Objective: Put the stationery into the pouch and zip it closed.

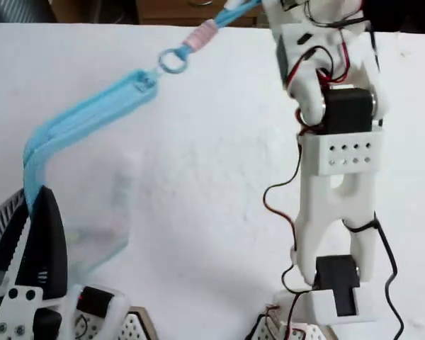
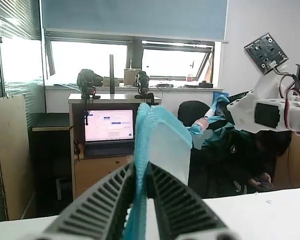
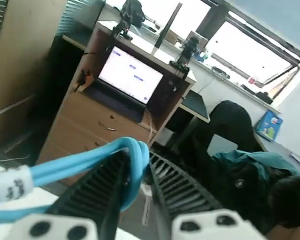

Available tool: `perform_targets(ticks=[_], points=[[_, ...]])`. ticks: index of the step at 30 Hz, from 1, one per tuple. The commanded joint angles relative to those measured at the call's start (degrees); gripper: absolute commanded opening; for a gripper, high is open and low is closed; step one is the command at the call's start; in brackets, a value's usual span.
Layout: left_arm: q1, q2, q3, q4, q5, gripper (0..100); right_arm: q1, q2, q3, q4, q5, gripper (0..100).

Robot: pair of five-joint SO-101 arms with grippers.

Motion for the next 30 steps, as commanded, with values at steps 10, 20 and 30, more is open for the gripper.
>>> perform_targets(ticks=[10,20,30], points=[[-0.1,0.6,-5.8,-0.2,-0.4,2,13.8,9.6,-0.7,-9.9,0.1,1.7],[-0.2,0.7,-5.6,0.0,-0.4,2,5.1,3.6,-8.3,1.3,-1.2,1.7],[-6.2,0.7,-1.9,-0.2,-0.5,2,-7.1,-2.5,-11.8,2.2,-1.4,1.7]])
